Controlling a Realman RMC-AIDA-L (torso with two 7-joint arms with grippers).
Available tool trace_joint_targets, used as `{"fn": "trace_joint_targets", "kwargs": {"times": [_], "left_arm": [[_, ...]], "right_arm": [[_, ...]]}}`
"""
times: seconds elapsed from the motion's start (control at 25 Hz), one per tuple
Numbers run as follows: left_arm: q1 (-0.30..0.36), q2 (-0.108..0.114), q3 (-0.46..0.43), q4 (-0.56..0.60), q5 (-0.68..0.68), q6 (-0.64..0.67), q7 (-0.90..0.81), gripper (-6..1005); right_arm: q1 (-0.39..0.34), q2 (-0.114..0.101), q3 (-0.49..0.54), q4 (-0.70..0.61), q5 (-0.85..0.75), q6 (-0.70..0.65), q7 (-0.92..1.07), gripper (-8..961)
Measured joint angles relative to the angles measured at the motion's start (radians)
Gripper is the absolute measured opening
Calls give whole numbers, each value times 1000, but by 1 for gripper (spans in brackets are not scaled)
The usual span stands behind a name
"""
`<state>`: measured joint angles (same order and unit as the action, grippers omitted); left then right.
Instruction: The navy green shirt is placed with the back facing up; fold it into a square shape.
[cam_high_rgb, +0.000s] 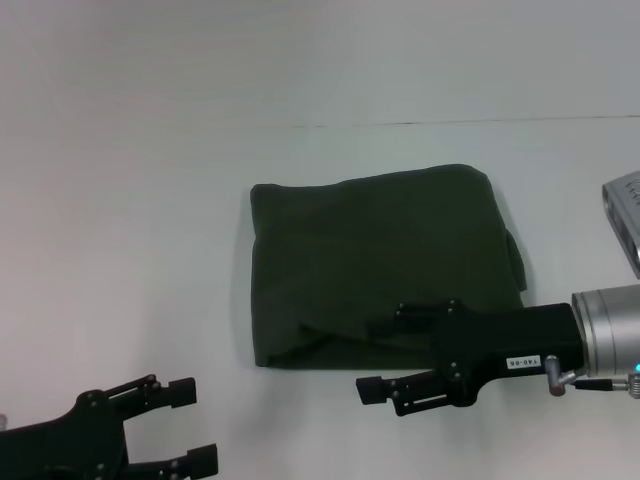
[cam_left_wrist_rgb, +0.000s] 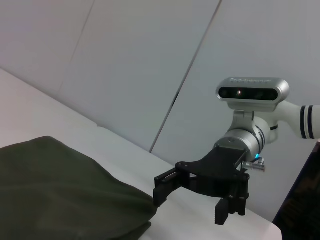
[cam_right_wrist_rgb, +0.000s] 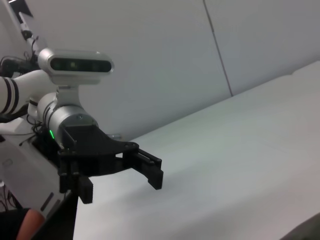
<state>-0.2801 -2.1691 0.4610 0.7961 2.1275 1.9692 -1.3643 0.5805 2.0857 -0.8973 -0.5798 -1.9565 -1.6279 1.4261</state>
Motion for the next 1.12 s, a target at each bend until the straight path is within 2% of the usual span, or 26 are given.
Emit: {"fn": "trace_joint_targets", "kwargs": {"times": [1.12], "left_arm": [[-9, 0, 1, -6, -7, 16, -16, 905]], "right_arm": [[-12, 0, -6, 11, 1, -12, 1, 880]]}}
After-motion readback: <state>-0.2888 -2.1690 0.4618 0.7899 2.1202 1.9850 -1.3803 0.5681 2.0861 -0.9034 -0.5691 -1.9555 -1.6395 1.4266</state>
